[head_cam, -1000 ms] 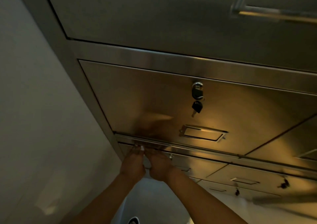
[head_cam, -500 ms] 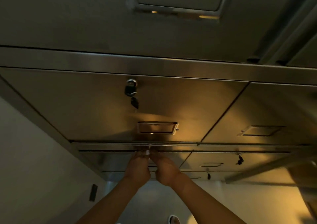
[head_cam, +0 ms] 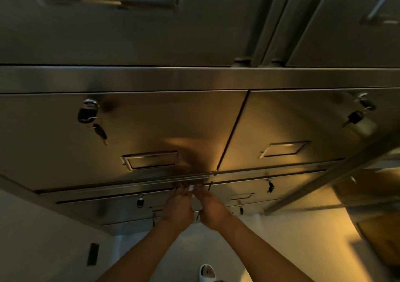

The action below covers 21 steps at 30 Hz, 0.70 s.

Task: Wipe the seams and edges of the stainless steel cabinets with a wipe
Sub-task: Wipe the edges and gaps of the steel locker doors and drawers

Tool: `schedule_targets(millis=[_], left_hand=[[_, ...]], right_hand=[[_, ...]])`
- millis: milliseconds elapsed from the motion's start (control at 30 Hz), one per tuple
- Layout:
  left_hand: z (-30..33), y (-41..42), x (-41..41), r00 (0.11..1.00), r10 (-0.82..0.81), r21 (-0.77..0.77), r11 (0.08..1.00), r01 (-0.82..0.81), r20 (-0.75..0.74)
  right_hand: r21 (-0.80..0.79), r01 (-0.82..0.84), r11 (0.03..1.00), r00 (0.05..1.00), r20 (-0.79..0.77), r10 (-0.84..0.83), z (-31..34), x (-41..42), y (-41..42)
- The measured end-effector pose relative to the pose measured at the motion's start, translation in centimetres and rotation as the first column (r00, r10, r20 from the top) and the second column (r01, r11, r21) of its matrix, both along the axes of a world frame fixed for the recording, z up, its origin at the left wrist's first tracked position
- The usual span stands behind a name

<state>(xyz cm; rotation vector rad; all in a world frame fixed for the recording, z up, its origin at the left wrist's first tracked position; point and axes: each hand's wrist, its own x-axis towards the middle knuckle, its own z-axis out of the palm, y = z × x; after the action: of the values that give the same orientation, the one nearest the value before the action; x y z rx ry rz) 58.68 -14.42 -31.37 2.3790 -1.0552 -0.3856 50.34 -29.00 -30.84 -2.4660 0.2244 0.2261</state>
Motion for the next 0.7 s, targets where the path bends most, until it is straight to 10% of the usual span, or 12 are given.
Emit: schedule_targets(millis=[500,700], left_hand=[[0.6,-4.6,-1.9,0.989,-0.150,0.002,0.989,0.150,0.003],[1.6,-4.2,-4.4,0.988,0.063,0.006,0.998,-0.063,-0.144]], right_hand=[[0.274,0.217,0.937,0.955,0.138,-0.262,0.0,-2.9,-2.7],[0.506,0.426,0.750,0.820,0.135,-0.556,0.0,-1.6,-1.0]])
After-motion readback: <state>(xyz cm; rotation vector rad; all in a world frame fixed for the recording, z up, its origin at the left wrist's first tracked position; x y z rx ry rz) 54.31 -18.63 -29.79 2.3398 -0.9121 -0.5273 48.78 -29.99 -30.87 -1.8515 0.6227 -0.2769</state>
